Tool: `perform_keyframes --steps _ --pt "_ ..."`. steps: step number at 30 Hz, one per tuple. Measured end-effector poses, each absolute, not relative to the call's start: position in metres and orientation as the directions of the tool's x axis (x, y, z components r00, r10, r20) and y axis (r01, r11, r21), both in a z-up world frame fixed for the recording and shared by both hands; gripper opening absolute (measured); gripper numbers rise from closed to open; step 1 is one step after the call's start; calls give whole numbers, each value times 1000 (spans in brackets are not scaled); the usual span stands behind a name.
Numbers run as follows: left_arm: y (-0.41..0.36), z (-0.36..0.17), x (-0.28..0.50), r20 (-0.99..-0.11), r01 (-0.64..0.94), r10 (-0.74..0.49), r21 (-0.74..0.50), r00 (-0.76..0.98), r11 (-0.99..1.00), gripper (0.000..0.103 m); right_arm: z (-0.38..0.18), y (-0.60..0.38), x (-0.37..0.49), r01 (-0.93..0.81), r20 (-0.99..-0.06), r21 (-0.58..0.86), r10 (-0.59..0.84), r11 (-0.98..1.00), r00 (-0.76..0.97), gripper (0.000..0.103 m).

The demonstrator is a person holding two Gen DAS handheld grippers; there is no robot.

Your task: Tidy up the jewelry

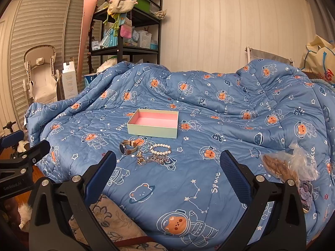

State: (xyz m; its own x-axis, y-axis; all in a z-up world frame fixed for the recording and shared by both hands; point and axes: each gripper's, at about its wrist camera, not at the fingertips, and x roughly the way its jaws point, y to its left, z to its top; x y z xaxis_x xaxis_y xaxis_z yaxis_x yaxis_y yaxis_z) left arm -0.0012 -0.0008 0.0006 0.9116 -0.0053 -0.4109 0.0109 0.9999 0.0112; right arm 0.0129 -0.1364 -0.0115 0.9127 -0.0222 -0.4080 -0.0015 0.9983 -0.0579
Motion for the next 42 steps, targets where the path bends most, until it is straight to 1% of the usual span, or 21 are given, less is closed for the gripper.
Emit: perform_keyframes --steps 9,13,15,17,19,21,26,29,32,33,34,35,36,37,38,39,40,41,42 --pt "0 -2 -1 -414 14 -9 9 910 1000 96 -11 -135 13 -5 -414 -61 -21 998 910 98" --pt "0 -8 3 -444 45 -47 -16 895 999 96 -14 -135 17 -28 -437 -49 4 998 899 98" --pt "0 -12 6 -466 68 -75 -33 882 997 96 -18 -138 26 -62 -472 -19 45 998 881 98" --pt "1 -16 13 -491 88 -101 -51 865 995 96 -26 -142 40 -103 -520 31 105 994 848 98" --pt "5 -24 24 -525 104 -132 -82 841 991 96 -40 -146 58 -123 -574 57 133 991 808 98" --pt "10 -32 41 -552 109 -146 -98 821 989 96 -55 -147 78 -125 -616 42 124 991 778 98" --pt "11 -61 89 -618 134 -147 -67 772 989 96 -90 -152 129 -133 -688 33 119 991 716 98" --pt "12 -82 125 -665 143 -169 -93 728 985 96 -104 -159 160 -130 -719 78 146 988 680 98" --pt "17 -94 155 -687 134 -194 -141 701 981 95 -114 -168 189 -111 -746 103 151 988 649 97" --pt "20 -96 164 -688 136 -215 -168 693 976 93 -116 -170 198 -109 -751 108 153 988 642 94" --pt "21 -97 173 -690 134 -226 -186 688 973 92 -119 -173 207 -101 -759 104 144 989 636 90" --pt "23 -98 182 -694 126 -224 -190 684 974 92 -121 -174 216 -93 -767 96 133 991 628 88" --pt "23 -98 191 -701 121 -220 -189 679 975 90 -124 -176 224 -91 -773 96 131 991 620 83" --pt "23 -98 200 -708 122 -218 -186 672 975 87 -126 -177 233 -91 -779 103 137 991 612 80" --pt "22 -98 207 -712 127 -221 -184 667 975 82 -129 -179 241 -86 -784 109 139 990 605 80" --pt "21 -98 217 -717 134 -225 -183 660 974 80 -130 -179 249 -85 -789 113 142 990 598 78" --pt "20 -98 226 -721 141 -228 -180 655 973 79 -131 -179 257 -90 -793 115 146 989 592 74" --pt "18 -97 235 -725 149 -233 -178 648 973 75 -132 -177 265 -96 -799 113 148 989 583 72" --pt "17 -97 244 -730 155 -234 -176 642 972 72 -134 -175 273 -100 -806 107 145 989 575 68"
